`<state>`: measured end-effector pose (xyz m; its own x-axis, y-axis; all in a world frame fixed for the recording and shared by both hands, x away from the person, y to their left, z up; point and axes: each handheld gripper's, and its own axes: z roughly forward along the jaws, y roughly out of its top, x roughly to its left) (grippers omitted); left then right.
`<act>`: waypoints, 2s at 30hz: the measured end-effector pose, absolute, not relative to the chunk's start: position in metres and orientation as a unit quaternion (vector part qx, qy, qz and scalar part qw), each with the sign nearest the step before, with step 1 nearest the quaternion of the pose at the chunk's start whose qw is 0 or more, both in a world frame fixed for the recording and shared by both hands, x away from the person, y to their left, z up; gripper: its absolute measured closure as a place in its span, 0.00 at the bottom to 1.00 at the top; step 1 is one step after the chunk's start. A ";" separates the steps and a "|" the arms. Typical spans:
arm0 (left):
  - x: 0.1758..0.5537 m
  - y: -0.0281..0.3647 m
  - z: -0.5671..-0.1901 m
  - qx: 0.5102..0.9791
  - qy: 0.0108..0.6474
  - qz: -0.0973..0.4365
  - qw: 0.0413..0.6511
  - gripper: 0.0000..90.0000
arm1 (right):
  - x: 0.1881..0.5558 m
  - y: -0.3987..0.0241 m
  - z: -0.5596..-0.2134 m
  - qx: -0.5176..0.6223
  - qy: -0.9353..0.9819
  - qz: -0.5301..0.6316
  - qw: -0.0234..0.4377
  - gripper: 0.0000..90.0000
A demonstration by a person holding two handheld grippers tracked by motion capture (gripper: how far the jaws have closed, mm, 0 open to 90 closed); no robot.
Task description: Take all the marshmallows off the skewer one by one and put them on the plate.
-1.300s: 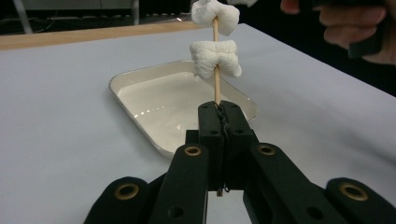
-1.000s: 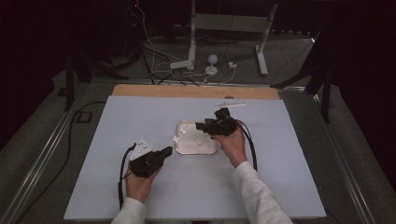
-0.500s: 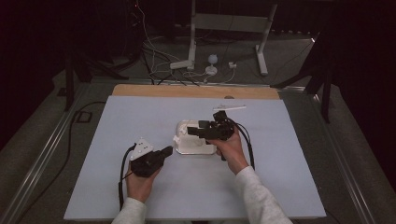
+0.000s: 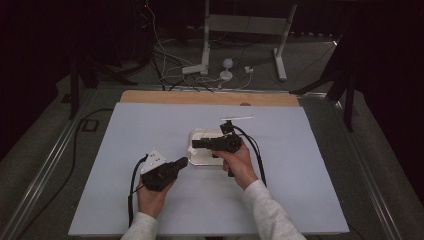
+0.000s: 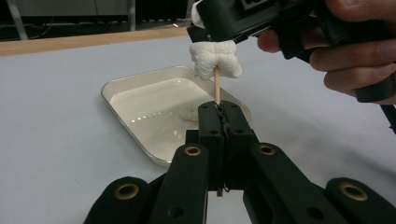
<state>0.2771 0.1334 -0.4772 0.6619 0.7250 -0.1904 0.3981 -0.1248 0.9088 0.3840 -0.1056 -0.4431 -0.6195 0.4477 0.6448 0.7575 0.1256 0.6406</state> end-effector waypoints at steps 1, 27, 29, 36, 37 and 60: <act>0.277 0.133 -0.478 0.735 0.382 0.152 0.539 1.00 | 0.384 -0.105 -0.443 -0.410 -0.734 -0.518 0.154 0.80; 0.273 0.141 -0.481 0.759 0.363 0.170 0.513 1.00 | 0.399 -0.152 -0.407 -0.466 -0.668 -0.574 0.079 0.90; 0.276 0.145 -0.482 0.751 0.373 0.166 0.519 1.00 | 0.402 -0.174 -0.395 -0.474 -0.659 -0.581 0.056 0.90; 0.277 0.143 -0.480 0.741 0.383 0.167 0.525 1.00 | 0.398 -0.184 -0.383 -0.452 -0.700 -0.554 0.012 0.89; 0.277 0.143 -0.480 0.741 0.383 0.167 0.525 1.00 | 0.398 -0.182 -0.384 -0.451 -0.701 -0.552 0.014 0.89; 0.279 0.147 -0.481 0.729 0.399 0.157 0.534 1.00 | 0.401 -0.153 -0.428 -0.450 -0.745 -0.492 0.005 0.86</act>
<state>0.2790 0.1470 -0.4805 0.6330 0.7487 -0.1968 0.4129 -0.1115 0.9039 0.4009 -0.1530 -0.4276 -0.5947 0.6661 0.4501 0.6759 0.1111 0.7286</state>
